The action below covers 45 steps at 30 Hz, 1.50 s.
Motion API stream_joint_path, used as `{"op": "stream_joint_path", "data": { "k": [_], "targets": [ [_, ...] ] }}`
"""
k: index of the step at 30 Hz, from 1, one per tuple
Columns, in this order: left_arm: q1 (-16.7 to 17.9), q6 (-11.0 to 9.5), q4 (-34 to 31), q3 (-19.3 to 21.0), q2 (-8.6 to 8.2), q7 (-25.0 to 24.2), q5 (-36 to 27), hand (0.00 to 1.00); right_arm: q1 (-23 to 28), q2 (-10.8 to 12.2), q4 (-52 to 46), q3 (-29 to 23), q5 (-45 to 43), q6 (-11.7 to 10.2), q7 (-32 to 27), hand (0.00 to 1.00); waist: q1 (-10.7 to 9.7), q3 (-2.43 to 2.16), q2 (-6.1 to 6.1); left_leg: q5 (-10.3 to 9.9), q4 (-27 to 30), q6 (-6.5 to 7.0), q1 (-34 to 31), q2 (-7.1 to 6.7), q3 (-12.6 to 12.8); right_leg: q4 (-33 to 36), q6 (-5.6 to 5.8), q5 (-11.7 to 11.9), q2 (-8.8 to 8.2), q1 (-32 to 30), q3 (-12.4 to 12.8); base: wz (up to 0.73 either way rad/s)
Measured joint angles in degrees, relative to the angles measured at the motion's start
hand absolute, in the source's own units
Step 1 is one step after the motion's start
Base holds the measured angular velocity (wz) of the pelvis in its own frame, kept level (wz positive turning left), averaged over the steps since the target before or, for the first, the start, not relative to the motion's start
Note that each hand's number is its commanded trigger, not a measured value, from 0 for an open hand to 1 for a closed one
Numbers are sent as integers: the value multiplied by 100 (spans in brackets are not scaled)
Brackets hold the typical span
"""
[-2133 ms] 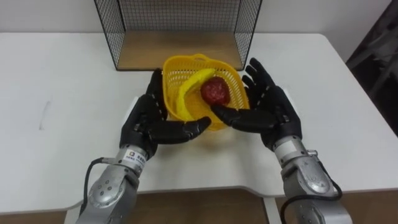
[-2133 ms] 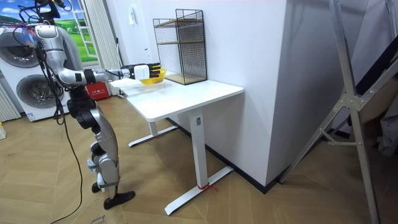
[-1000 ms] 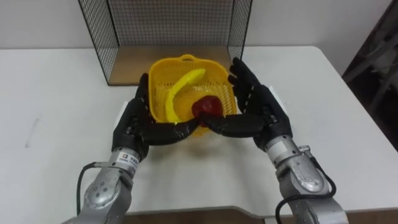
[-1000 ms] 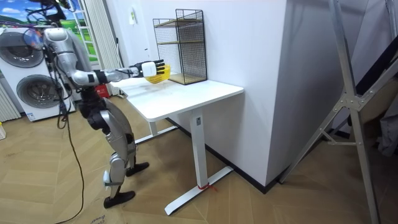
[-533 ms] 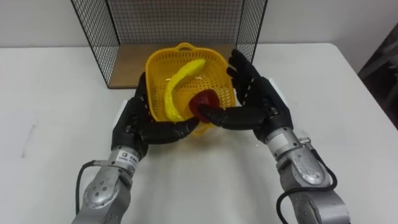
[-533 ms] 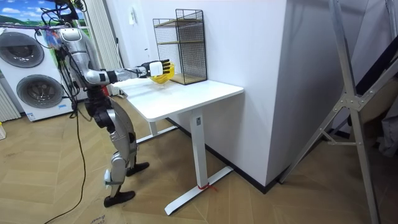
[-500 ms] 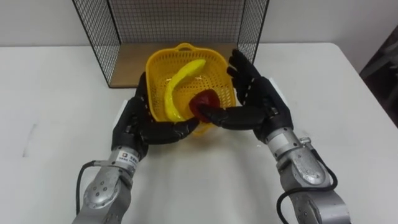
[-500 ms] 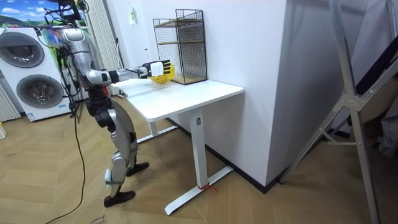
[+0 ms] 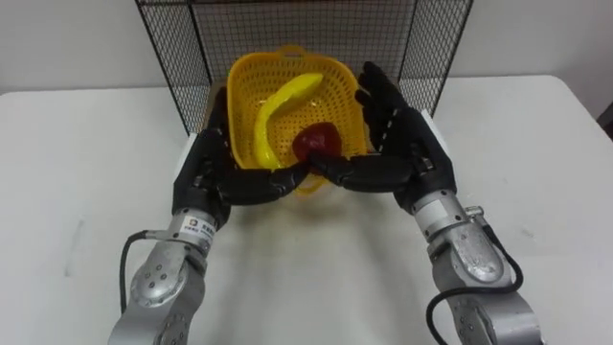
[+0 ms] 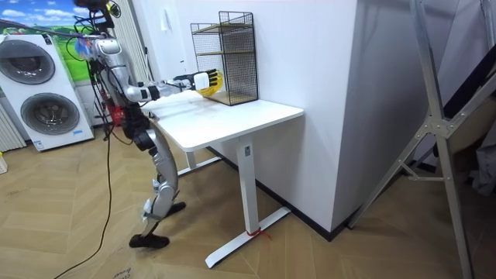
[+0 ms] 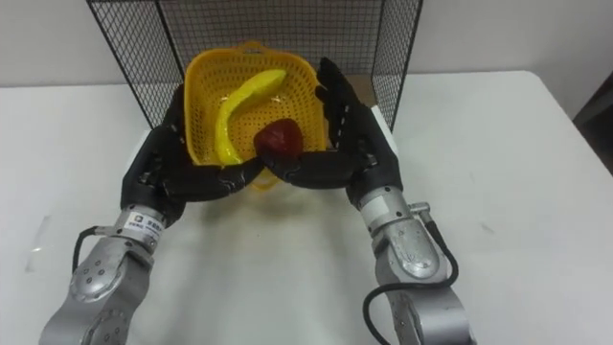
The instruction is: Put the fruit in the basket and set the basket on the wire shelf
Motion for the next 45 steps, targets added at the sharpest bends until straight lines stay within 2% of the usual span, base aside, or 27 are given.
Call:
{"op": "stream_joint_path", "data": {
  "k": [1,3,5,6,7,8,9,11,13,15,17,27,30,34,36,38,42,45],
  "targets": [
    [-10,-1,1,5,21,11,2,0,-2,35,0,2,-46,-1,0,0,-1,11,28,-12,-85,32,75,8,-27,54,2,139,32,-52,32,-10],
    [-19,-1,2,6,44,82,1,0,-15,57,0,-4,-53,-1,0,0,4,21,48,-17,-192,66,126,29,-56,-60,31,-15,108,-148,36,-5],
    [-26,-1,16,-44,49,137,8,0,-10,63,39,3,-43,0,-21,0,-22,28,64,-15,-264,86,165,107,-70,-694,-1,-320,285,-293,-59,7],
    [-26,-1,36,-63,53,138,13,0,-8,54,57,0,-39,0,-28,0,-18,27,62,-15,-282,86,188,114,-74,-943,-8,-337,341,-307,-64,4],
    [-33,1,54,-71,60,136,62,0,-24,50,76,-8,-51,2,-39,0,-20,34,59,-15,-344,86,221,114,-73,-1473,-23,-325,431,-322,-56,0],
    [-54,3,54,-68,73,134,106,0,-48,51,95,-3,-54,2,-52,0,-7,54,69,-15,-356,85,220,114,-51,-2020,-59,-186,523,-360,-48,0],
    [-60,7,58,-63,70,133,113,0,-58,52,122,1,-55,8,-54,0,-2,59,77,-15,-350,85,221,113,-40,-2152,-20,40,580,-385,6,-4],
    [-93,36,59,-45,70,127,129,0,-59,53,198,10,-52,103,-62,0,20,43,172,15,-460,35,281,214,-17,-2417,-62,248,762,-249,30,-12],
    [-110,39,59,-31,102,127,167,0,-60,57,205,32,-72,146,-52,0,25,37,172,47,-574,-1,412,279,8,-2631,-100,369,851,-86,33,-17],
    [-132,46,57,-30,101,127,173,0,-85,65,205,26,-90,146,-52,0,31,-4,163,64,-630,-30,472,325,10,-2771,-124,445,914,14,36,-9],
    [-173,88,27,-51,102,127,230,0,-111,67,205,7,-78,146,-53,0,-46,-40,173,79,-635,-56,479,395,9,-2948,-164,549,980,102,-22,0],
    [-368,206,123,-46,109,126,341,0,-122,50,217,-16,-78,143,-134,0,-137,-33,198,163,-834,-154,727,506,21,-3470,-247,784,1133,477,-74,-1],
    [-536,300,362,-54,100,128,327,0,-143,52,245,-12,-33,144,-217,0,-140,-21,273,168,-890,-161,794,505,24,-3481,-247,796,1143,527,-44,-1],
    [-738,542,575,-33,117,225,333,0,-499,11,641,-18,-35,387,-304,0,-214,-15,336,193,-937,-175,809,506,49,-3465,-251,798,1142,498,-43,-2],
    [-959,649,779,14,102,236,290,0,-723,-47,849,-35,-17,471,-349,0,-232,-16,332,220,-937,-182,776,506,42,-3462,-256,801,1143,461,-46,0],
    [-1336,761,1067,61,86,256,208,0,-1162,-72,1153,-69,134,591,-426,0,-246,-12,324,233,-953,-186,780,506,51,-3464,-258,802,1145,453,-44,0],
    [-1933,790,1580,103,56,378,211,0,-1661,-59,1371,-206,152,635,-561,0,-191,15,282,271,-1039,-188,851,505,113,-3486,-271,813,1145,470,-5,-7],
    [-2390,971,2067,258,25,510,192,0,-2045,-56,1635,-241,488,648,-625,0,-138,12,250,305,-1130,-193,952,499,154,-3504,-278,830,1145,525,31,-7]
  ]
}}
